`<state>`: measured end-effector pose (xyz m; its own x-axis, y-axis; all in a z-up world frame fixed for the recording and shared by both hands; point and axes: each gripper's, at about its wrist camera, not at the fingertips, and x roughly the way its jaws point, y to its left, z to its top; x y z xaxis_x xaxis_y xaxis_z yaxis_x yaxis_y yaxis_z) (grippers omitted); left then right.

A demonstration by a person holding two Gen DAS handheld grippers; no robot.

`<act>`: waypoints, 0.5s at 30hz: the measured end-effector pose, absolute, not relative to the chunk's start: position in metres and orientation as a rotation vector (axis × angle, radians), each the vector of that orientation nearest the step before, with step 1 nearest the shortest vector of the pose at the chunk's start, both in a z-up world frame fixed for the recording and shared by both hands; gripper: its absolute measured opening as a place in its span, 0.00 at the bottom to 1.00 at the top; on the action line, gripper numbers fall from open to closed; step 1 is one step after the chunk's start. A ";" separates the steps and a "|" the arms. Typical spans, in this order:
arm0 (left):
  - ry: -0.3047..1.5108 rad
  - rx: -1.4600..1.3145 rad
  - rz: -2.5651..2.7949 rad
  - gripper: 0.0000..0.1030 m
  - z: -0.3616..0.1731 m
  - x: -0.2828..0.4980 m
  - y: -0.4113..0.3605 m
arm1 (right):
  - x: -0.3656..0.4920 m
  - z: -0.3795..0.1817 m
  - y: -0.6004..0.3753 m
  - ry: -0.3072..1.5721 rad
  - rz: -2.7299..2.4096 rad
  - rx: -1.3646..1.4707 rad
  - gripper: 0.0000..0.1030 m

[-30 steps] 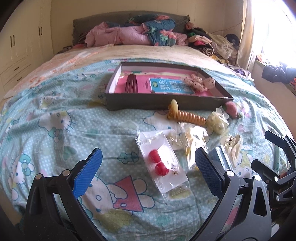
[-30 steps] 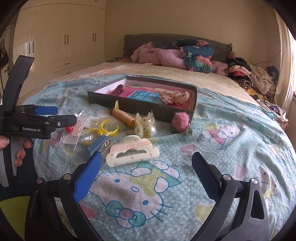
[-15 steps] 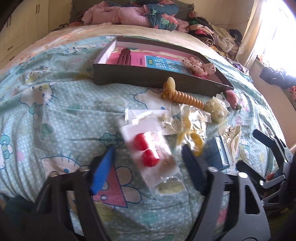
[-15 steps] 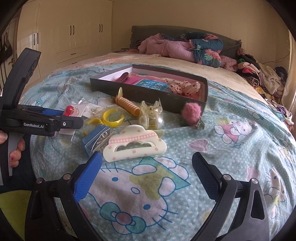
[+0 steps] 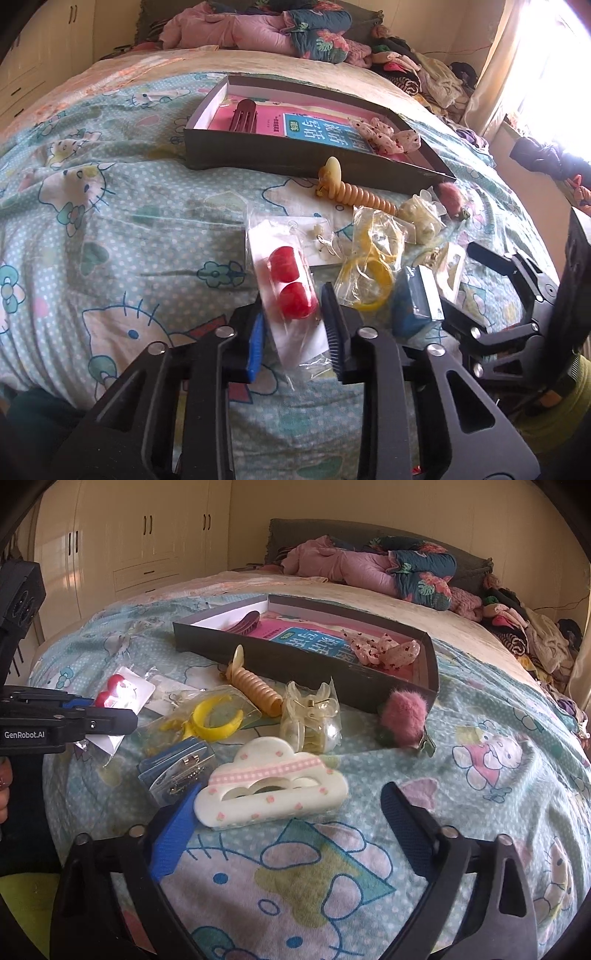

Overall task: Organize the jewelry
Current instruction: 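Grasp the red-bead bag with the left tool while the right tool grasps the white cloud clip, then carry the red-bead bag and white cloud clip into the tray while both tools release them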

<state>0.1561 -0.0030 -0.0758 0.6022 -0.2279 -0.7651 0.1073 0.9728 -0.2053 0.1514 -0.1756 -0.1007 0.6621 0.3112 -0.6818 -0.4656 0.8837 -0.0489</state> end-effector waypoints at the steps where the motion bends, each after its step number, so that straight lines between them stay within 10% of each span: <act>1: 0.903 -0.146 -0.199 0.14 -0.075 0.156 -0.003 | 0.152 -0.102 -0.175 0.734 0.449 -0.227 0.70; 15: 0.847 -0.121 -0.244 0.13 -0.057 0.147 -0.011 | 0.132 -0.086 -0.212 0.691 0.366 -0.177 0.68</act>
